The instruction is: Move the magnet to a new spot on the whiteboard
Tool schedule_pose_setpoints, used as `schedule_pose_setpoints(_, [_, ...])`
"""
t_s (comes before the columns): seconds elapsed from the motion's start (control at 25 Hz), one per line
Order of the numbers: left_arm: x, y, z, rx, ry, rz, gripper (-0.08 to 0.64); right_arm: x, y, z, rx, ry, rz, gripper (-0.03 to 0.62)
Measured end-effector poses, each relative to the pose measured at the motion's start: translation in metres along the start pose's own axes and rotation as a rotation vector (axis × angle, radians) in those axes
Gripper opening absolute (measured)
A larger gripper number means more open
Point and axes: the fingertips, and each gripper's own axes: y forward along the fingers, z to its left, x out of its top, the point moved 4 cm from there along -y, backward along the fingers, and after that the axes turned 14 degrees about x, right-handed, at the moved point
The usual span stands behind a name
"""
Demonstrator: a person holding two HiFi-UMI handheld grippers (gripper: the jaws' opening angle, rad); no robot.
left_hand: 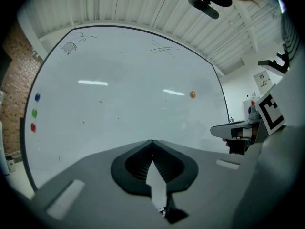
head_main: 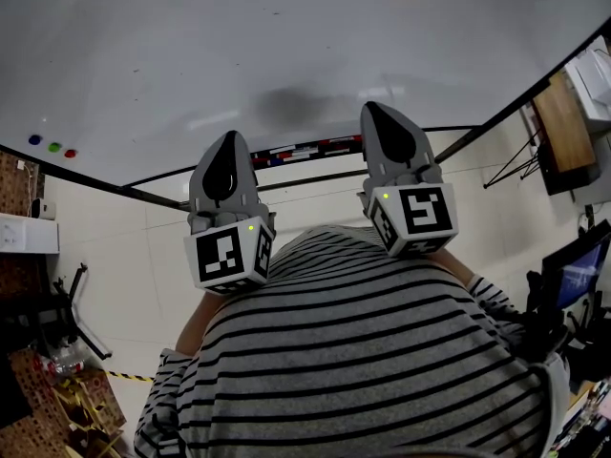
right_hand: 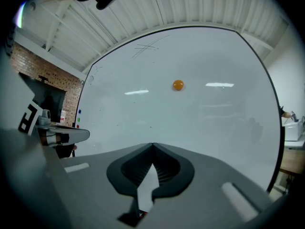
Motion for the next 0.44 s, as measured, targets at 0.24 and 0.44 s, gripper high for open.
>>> schedule_pose_setpoints(0.24, [0.0,0.0,0.003,0.002,0.002,0.007,0.015,0.0,0.001,0.001,-0.003,0.0,0.008,0.0])
schedule_pose_setpoints(0.44, [0.002,-0.007,0.012,0.032,0.014,0.004,0.015,-0.003,0.01,0.011,0.034,0.0,0.016,0.0])
